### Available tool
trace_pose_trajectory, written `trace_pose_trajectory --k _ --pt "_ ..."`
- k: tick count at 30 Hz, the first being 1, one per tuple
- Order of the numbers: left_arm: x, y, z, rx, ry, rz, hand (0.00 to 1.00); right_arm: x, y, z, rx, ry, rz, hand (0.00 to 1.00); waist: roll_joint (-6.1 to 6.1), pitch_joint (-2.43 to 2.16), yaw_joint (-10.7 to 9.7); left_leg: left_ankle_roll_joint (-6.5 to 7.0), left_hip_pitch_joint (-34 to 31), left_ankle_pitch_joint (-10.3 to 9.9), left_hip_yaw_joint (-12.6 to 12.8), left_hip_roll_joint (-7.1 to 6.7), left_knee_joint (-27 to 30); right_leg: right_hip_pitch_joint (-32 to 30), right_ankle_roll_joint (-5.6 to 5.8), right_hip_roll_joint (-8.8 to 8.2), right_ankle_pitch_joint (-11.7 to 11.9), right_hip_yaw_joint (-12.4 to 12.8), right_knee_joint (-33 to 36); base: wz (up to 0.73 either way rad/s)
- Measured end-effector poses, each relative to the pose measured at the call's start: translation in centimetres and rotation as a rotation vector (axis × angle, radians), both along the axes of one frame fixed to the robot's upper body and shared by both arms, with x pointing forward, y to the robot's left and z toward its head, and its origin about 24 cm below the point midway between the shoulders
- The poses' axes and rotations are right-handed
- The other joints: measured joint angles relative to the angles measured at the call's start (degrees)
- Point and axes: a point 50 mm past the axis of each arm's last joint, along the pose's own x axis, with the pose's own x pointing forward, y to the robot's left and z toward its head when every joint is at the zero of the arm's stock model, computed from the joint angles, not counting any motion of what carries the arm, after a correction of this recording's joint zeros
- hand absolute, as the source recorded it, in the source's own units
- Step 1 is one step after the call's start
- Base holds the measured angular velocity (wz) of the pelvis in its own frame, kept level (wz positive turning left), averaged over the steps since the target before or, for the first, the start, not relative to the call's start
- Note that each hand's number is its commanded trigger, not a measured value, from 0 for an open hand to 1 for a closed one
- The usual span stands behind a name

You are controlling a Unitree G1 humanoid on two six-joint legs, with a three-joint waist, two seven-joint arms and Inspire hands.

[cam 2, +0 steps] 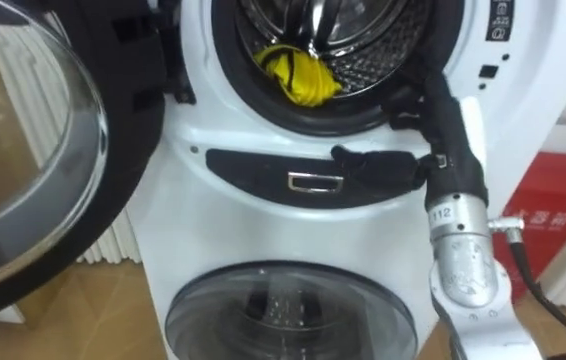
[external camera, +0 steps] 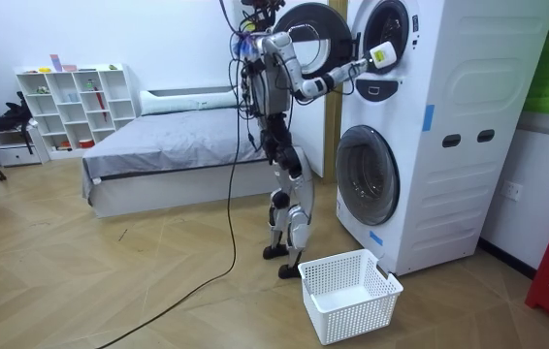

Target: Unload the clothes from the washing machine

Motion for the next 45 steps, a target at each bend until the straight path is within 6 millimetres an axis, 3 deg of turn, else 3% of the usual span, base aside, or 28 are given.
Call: trace_pose_trajectory --k 5,14,20,28,31,33,37,40,45 --pt "-1.4 0.1 -0.1 -0.001 0.037 0.04 0.0 0.3 0.6 1.2 -0.004 -0.035 0.031 0.0 0.22 -0.04 -0.01 -1.36 0.33 0.74 0.03 1.25 -1.86 0.83 -1.13 1.3 0.99 -0.53 -3.3 -0.05" --pt "0.3 -0.9 -0.2 -0.029 -0.01 0.031 0.0 0.0 2.7 2.2 -0.099 -0.058 0.089 0.0 -0.02 -0.14 0.02 -3.28 0.66 1.65 0.58 2.47 -4.05 -0.01 -2.7 2.63 0.5 -0.35 -3.41 -0.04" --pt "0.3 -0.9 -0.2 -0.023 -0.006 0.025 0.0 -0.4 3.9 3.2 -0.224 -0.052 0.11 0.0 -1.14 -0.63 0.99 -4.63 0.62 1.75 1.53 3.31 -4.79 -0.84 -4.47 4.05 0.98 0.5 -4.03 -0.11" --pt "0.2 -0.7 -0.1 0.001 -0.011 0.028 0.0 -1.2 4.8 4.2 -0.289 -0.02 0.227 0.0 -1.84 -0.8 1.04 -6.16 0.65 1.77 1.65 4.62 -4.79 -0.94 -6.16 5.31 0.78 0.46 -4.34 -0.02" --pt "0.5 -0.5 0.0 0.004 -0.022 0.023 0.0 -1.7 5.7 4.6 -0.361 -0.016 0.283 0.0 -2.56 -0.82 0.98 -6.51 0.71 1.79 1.53 5.0 -4.71 -0.81 -6.79 5.69 0.66 0.27 -4.52 0.0" --pt "0.9 -0.2 0.1 0.006 -0.04 0.015 0.0 -2.7 7.4 5.5 -0.403 -0.055 0.403 0.0 -3.19 -1.2 1.59 -6.75 0.73 1.92 1.39 5.35 -4.72 -0.36 -7.16 6.07 0.84 0.1 -5.32 0.06" --pt "1.4 0.3 0.3 0.012 -0.056 0.005 0.0 -4.3 10.6 6.5 -0.418 -0.132 0.64 0.0 -4.68 -1.35 3.19 -7.07 2.1 1.74 0.73 5.76 -4.71 2.31 -7.47 6.55 0.9 -0.77 -7.37 0.18" --pt "1.1 0.1 0.1 -0.001 -0.045 0.005 0.0 -5.2 11.8 7.4 -0.402 -0.186 0.77 0.0 -5.05 -1.12 4.04 -7.53 2.91 1.16 -0.53 5.69 -4.68 3.92 -7.09 6.6 0.46 -1.45 -8.22 0.25" --pt "0.4 0.2 0.0 -0.003 -0.022 0.013 0.0 -5.9 12.6 8.4 -0.411 -0.254 0.885 0.0 -4.09 -0.18 5.29 -6.72 3.4 0.36 -0.95 5.47 -4.8 5.19 -6.08 6.14 0.15 -1.43 -8.27 0.02"
